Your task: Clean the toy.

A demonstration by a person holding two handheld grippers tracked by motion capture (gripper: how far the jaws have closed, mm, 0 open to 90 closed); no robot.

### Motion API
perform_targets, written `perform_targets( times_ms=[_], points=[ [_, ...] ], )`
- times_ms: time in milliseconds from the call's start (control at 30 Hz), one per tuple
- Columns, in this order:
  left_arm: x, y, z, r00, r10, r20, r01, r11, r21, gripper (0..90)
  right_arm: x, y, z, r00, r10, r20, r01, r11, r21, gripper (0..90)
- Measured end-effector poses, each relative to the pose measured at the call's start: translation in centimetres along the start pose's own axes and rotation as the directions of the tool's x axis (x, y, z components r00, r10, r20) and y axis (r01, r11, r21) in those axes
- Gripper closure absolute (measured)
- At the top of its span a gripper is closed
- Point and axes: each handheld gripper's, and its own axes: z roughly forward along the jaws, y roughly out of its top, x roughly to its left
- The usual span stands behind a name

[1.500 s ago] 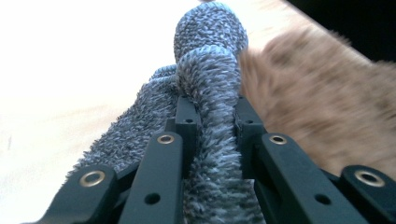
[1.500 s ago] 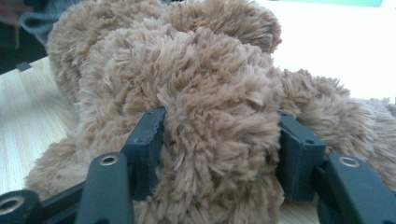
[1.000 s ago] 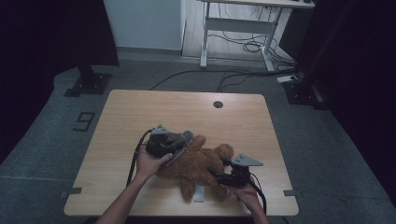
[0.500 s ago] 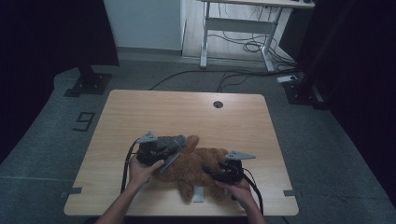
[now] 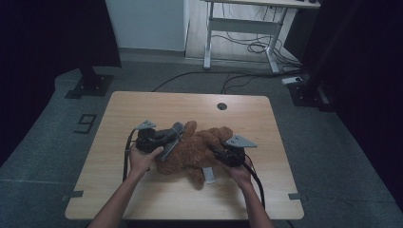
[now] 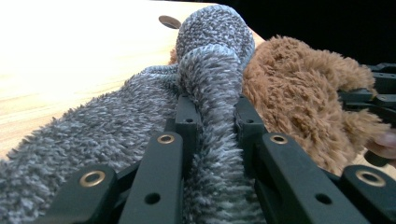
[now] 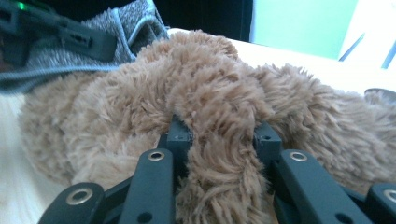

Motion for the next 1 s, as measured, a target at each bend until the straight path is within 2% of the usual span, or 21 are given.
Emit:
perform_targets(
  times_ms=[67,100,133,200,267,333,400,467,533,567,600,667,733,767,800,833,867,933,967,1000],
  points=[
    [-0.2,-0.1,-0.1,1.0000,0.002,0.001,-0.002,1.0000,-0.001,76.0,0.0,-0.1,0.0,0.9998,-0.019,-0.001,0.019,1.000,0.001,67.6],
    [-0.7,-0.2,-0.3,0.9998,0.018,0.005,-0.018,0.9998,-0.001,75.9,0.2,-0.5,-0.3,0.9981,-0.061,0.000,0.061,0.998,-0.005,67.1],
    [-0.7,-0.2,-0.3,0.9998,0.018,0.005,-0.018,0.9998,-0.001,75.6,0.2,-0.5,-0.3,0.9981,-0.061,0.000,0.061,0.998,-0.005,67.1],
    [-1.3,-0.1,-0.4,0.9995,0.031,0.004,-0.031,0.9995,0.003,75.0,0.4,-1.4,-1.0,0.9951,-0.099,0.001,0.099,0.995,-0.012,66.8],
    [-2.2,0.9,-0.6,0.9982,0.058,-0.013,-0.058,0.9983,0.004,74.6,0.3,-2.0,-1.5,0.9932,-0.117,-0.006,0.116,0.993,-0.008,66.7],
    [-2.4,1.3,-0.6,0.9974,0.068,-0.021,-0.068,0.9977,0.000,74.4,0.2,-2.6,-1.7,0.9920,-0.126,-0.010,0.126,0.992,-0.001,66.8],
    [-2.8,2.7,-0.1,0.9955,0.082,-0.046,-0.082,0.9966,0.007,74.4,0.0,-3.3,-1.9,0.9906,-0.136,-0.013,0.136,0.991,-0.010,66.8],
    [-2.7,3.1,0.3,0.9956,0.080,-0.048,-0.079,0.9967,0.016,74.4,0.1,-3.5,-2.0,0.9897,-0.143,-0.011,0.142,0.990,-0.017,66.6],
    [-2.6,3.3,1.6,0.9981,0.051,-0.034,-0.049,0.9965,0.068,74.4,0.4,-3.8,-2.2,0.9862,-0.166,0.000,0.165,0.986,-0.026,66.5],
    [-2.6,2.7,2.4,0.9980,0.055,-0.031,-0.051,0.9909,0.125,74.9,0.7,-3.8,-2.3,0.9815,-0.191,0.009,0.191,0.981,-0.026,66.1],
    [-2.6,2.7,2.4,0.9980,0.055,-0.031,-0.051,0.9909,0.125,75.2,0.7,-3.8,-2.3,0.9815,-0.191,0.009,0.191,0.981,-0.026,66.1],
    [-2.8,1.8,2.7,0.9987,0.047,-0.019,-0.045,0.9900,0.134,75.4,0.9,-4.0,-2.5,0.9787,-0.205,0.010,0.205,0.978,-0.023,65.2],
    [-3.2,0.3,1.9,0.9993,0.038,0.005,-0.038,0.9953,0.088,75.9,1.3,-4.7,-3.0,0.9789,-0.204,0.003,0.204,0.978,-0.035,62.9],
    [-3.2,0.3,1.9,0.9993,0.038,0.005,-0.038,0.9953,0.088,76.2,1.3,-4.7,-3.0,0.9789,-0.204,0.003,0.204,0.978,-0.035,62.9],
    [-3.4,-0.3,1.5,0.9990,0.045,0.007,-0.045,0.9967,0.067,76.2,1.4,-4.9,-3.3,0.9799,-0.200,-0.003,0.199,0.979,-0.038,60.2],
    [-3.7,-0.9,1.2,0.9983,0.058,0.012,-0.058,0.9968,0.055,76.5,1.5,-5.1,-3.5,0.9824,-0.187,-0.007,0.186,0.982,-0.037,55.2],
    [-4.1,-2.2,0.5,0.9977,0.065,0.020,-0.065,0.9977,0.020,76.8,1.9,-5.2,-4.2,0.9866,-0.163,-0.015,0.162,0.986,-0.035,45.2],
    [-4.7,-3.3,0.0,0.9963,0.085,0.017,-0.084,0.9964,-0.006,77.2,1.9,-5.1,-5.0,0.9927,-0.115,-0.037,0.114,0.993,-0.032,36.6],
    [-4.7,-3.3,0.0,0.9963,0.085,0.017,-0.084,0.9964,-0.006,77.2,1.9,-5.0,-5.5,0.9953,-0.081,-0.052,0.080,0.996,-0.030,33.2],
    [-5.0,-3.8,-0.3,0.9952,0.098,0.012,-0.097,0.9951,-0.018,77.2,1.9,-5.0,-5.5,0.9953,-0.081,-0.052,0.080,0.996,-0.030,33.2]
  ],
)
